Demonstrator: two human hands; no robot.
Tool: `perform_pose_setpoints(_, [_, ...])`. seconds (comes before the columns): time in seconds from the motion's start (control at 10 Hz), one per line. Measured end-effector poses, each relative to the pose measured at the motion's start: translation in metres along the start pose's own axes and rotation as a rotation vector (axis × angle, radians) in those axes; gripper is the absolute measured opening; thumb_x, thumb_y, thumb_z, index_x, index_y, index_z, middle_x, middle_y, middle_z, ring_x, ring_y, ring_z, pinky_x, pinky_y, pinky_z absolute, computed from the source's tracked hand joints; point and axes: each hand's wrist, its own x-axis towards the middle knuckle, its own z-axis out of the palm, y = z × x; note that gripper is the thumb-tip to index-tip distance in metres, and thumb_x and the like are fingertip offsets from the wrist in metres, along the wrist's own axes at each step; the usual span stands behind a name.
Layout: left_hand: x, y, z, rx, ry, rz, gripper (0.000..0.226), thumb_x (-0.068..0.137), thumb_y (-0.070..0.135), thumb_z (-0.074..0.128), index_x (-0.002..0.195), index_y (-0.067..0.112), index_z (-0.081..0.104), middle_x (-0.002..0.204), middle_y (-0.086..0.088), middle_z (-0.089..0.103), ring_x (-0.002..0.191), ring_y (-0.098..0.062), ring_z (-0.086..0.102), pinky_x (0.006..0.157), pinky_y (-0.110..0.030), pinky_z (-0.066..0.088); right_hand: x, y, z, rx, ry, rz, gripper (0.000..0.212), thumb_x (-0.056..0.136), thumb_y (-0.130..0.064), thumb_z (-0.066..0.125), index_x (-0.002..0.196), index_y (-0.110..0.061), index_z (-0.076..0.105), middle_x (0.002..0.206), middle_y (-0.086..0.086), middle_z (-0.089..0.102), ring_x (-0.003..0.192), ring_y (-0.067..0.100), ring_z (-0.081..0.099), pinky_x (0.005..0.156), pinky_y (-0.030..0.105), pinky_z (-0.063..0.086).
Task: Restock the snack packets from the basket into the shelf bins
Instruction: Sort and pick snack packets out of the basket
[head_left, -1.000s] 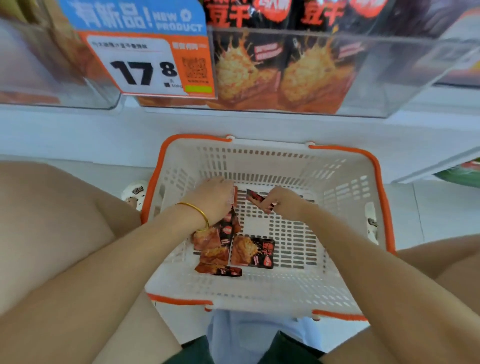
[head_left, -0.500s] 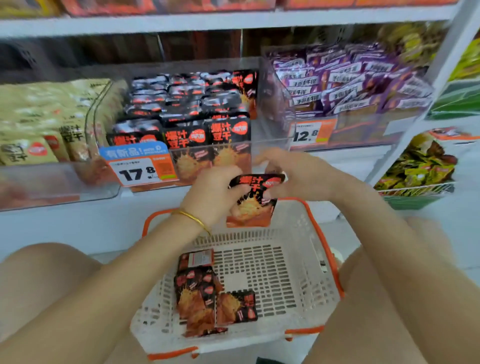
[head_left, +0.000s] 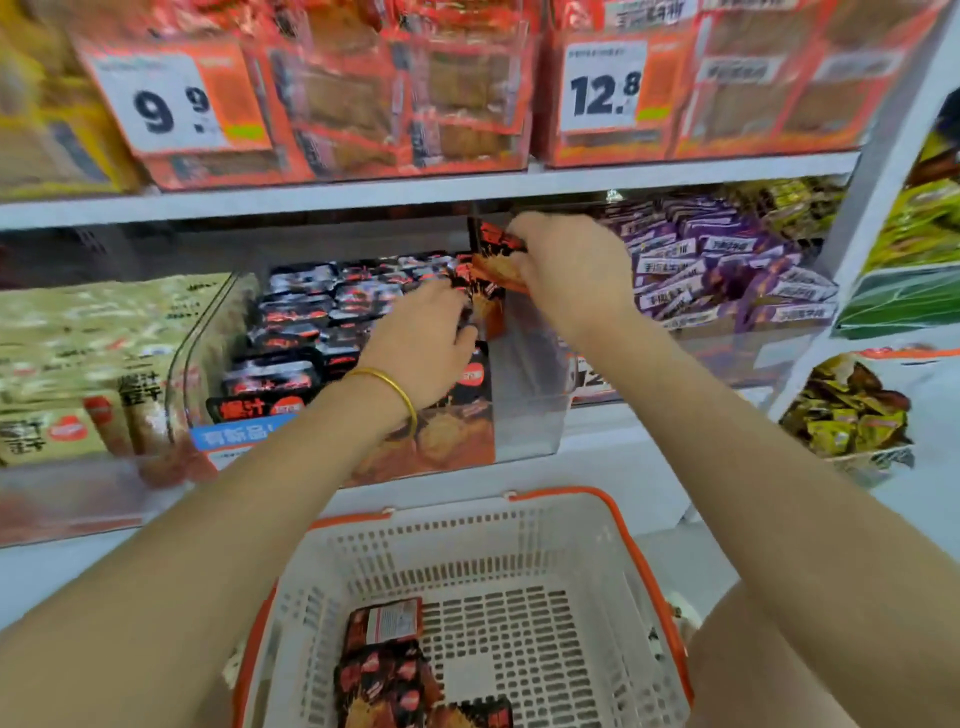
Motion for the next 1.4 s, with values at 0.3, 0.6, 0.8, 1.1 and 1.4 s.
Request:
perform_pose_setpoints(0.3, [0.044,-0.020,0.032,0.230,-0.326,-0.112,0.054,0.101,0.039,0.025,0.147,0.012,0.025,0.158,-0.010,0.014,0.144,-0.025,0.014,0.115,-0.045,0.014,0.052,-0.006,0.092,-0.062,-0.246,0.104,0.024,0.088,0.002,0.050,0.108,-0.006,0.059,0.107,0.014,0.063,0.099,0.036,0.063,0.064,0.035,0.038])
perform_pose_setpoints(0.6, [0.041,-0.025,0.037,0.160,-0.338,-0.133,0.056,0.102,0.041,0.020,0.151,0.015,0.012,0.160,-0.004,0.004,0.146,-0.019,0.001,0.117,-0.040,0.001,0.095,0.003,0.121,-0.358,-0.434,-0.152,0.024,0.089,-0.004,0.054,0.110,-0.013,0.061,0.096,0.004,0.061,0.105,0.028,0.059,0.070,0.032,0.041])
perform_pose_setpoints(0.8, [0.041,-0.024,0.035,0.162,-0.353,-0.133,0.057,0.101,0.042,0.019,0.151,0.015,0.011,0.160,-0.004,0.004,0.146,-0.018,0.000,0.117,-0.040,0.000,0.098,-0.002,0.129,-0.304,-0.457,-0.082,0.037,0.087,0.005,0.050,0.122,-0.006,0.055,0.123,0.013,0.055,0.111,0.032,0.057,0.077,0.037,0.047])
perform_pose_setpoints(1.1, [0.040,-0.024,0.033,0.148,-0.356,-0.136,0.057,0.101,0.043,0.019,0.151,0.016,0.011,0.160,-0.005,0.003,0.146,-0.018,-0.001,0.118,-0.040,0.000,0.060,-0.002,0.149,0.372,-0.301,0.314,0.038,0.088,0.006,0.050,0.124,0.002,0.039,0.133,0.020,0.038,0.115,0.032,0.048,0.086,0.033,0.043])
perform_pose_setpoints(1.4, [0.040,-0.025,0.034,0.153,-0.368,-0.135,0.058,0.101,0.043,0.018,0.151,0.015,0.010,0.160,-0.005,0.003,0.147,-0.019,-0.001,0.118,-0.039,0.001,0.054,-0.004,0.161,1.186,-0.571,0.952,0.014,0.100,-0.029,0.034,0.102,-0.022,0.046,0.077,0.004,0.045,0.067,0.019,0.043,0.058,0.028,0.038])
